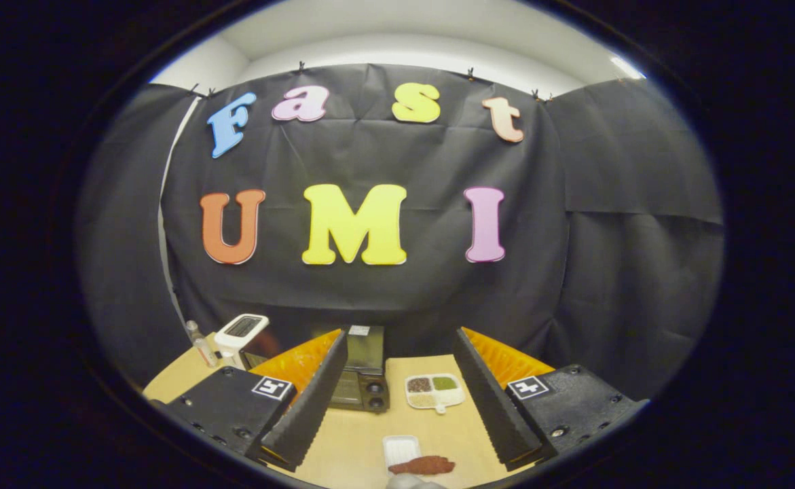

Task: Open the toaster oven, put the food inside, and close the toaster oven door.

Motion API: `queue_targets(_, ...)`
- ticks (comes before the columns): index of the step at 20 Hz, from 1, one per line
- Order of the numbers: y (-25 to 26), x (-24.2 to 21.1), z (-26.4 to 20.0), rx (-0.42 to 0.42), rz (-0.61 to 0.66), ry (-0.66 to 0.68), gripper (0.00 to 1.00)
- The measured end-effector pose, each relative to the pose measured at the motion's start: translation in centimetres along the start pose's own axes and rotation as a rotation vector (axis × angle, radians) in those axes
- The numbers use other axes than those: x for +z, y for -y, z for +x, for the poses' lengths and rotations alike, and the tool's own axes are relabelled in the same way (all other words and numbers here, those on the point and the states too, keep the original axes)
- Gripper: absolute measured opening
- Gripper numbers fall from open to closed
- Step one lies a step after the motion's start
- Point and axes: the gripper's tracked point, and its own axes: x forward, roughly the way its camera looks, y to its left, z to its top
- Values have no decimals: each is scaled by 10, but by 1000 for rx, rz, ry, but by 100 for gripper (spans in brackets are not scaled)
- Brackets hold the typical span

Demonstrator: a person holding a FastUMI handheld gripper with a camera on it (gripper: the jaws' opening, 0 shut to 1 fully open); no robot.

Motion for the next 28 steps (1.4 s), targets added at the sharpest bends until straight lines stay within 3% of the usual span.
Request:
queue_targets(7, -92, -75, 96, 33, 53, -107, 100)
queue_targets(15, -180, -144, 178, 98, -5, -211, 100)
queue_targets(20, -179, -175, 196, 51, -24, -277, 100)
queue_targets(28, -175, -186, 170, 68, -21, -285, 100)
